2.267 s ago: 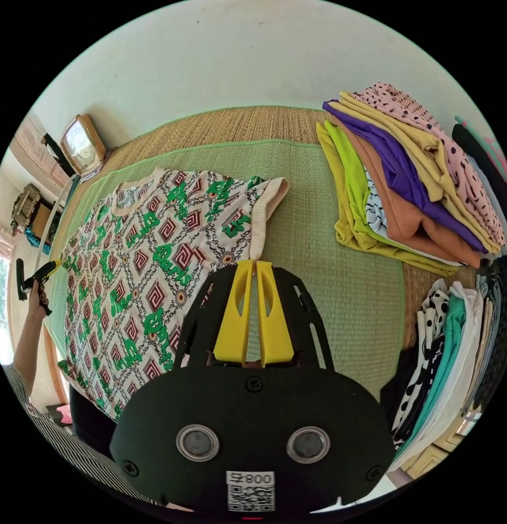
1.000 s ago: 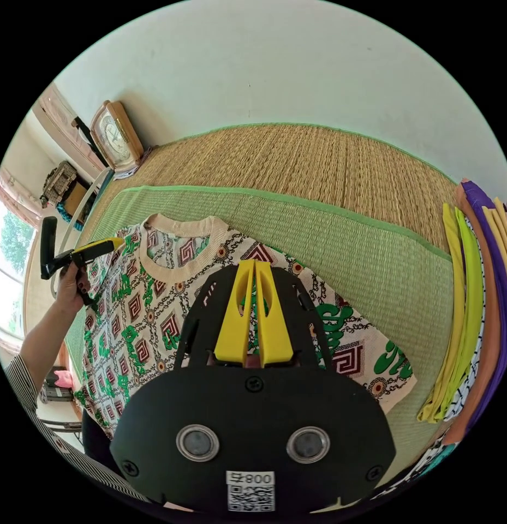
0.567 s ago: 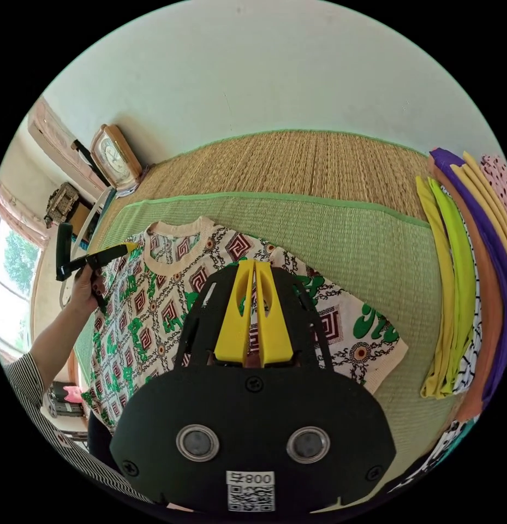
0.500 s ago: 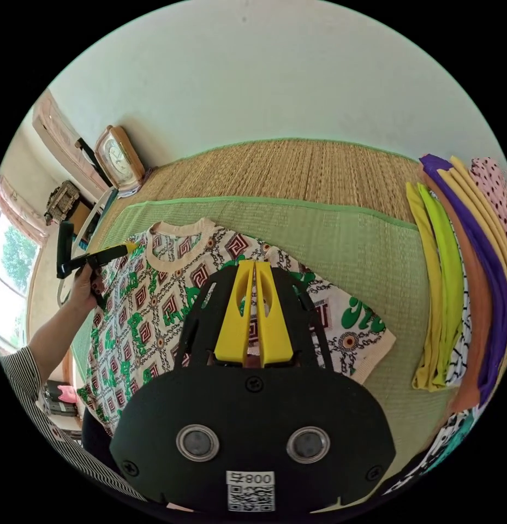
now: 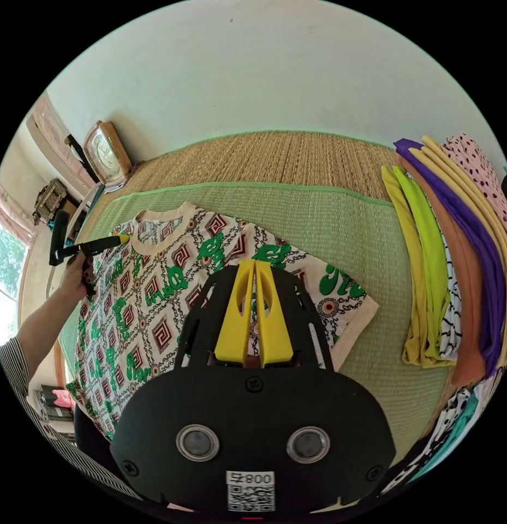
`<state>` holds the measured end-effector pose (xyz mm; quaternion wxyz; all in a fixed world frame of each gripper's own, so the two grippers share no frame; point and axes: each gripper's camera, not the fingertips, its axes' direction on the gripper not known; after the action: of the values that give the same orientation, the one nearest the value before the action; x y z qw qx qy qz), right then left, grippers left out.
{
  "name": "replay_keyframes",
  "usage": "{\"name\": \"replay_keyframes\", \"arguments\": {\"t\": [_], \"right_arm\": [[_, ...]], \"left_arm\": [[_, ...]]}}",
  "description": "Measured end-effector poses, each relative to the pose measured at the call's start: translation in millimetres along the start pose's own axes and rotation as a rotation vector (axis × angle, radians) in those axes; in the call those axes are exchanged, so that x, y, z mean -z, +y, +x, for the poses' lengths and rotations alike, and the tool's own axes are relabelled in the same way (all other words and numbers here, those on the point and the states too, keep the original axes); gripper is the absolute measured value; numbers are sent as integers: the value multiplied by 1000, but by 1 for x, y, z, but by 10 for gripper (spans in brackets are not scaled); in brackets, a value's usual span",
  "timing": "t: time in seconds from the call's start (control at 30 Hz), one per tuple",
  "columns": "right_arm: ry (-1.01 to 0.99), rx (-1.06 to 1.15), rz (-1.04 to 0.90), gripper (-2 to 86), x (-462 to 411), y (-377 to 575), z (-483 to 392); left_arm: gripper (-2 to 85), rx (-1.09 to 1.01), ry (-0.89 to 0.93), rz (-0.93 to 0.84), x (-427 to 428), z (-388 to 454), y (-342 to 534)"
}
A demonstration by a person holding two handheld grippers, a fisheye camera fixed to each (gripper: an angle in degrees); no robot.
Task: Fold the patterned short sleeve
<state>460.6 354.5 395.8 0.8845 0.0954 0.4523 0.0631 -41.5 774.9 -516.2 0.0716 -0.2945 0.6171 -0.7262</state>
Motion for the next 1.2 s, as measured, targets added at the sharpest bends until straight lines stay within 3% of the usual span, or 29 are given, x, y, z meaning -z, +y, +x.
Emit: {"name": "replay_keyframes", "arguments": {"t": [0.2,0.43,0.7,0.8,1.03,1.2], "right_arm": [[26,111,4,-5,-13,-20,-33],[38,89,-42,-5,-30,-40,-24],[-36,150,-40,-4,19,61,-29],[-7,137,-123,-4,-1,79,-24],[-39,75,19,0,47,97,-14],[-75,-22,-33,0,48,150,9]], "left_arm": [[1,-18,-22,-20,-11,12,-11],[1,-16,29,50,2,23,3],[1,47,-60,90,48,23,95],[1,110,-101,-6,37,11,109],[2,77,-72,102,62,55,128],[2,114,-150,-82,23,64,153]]}}
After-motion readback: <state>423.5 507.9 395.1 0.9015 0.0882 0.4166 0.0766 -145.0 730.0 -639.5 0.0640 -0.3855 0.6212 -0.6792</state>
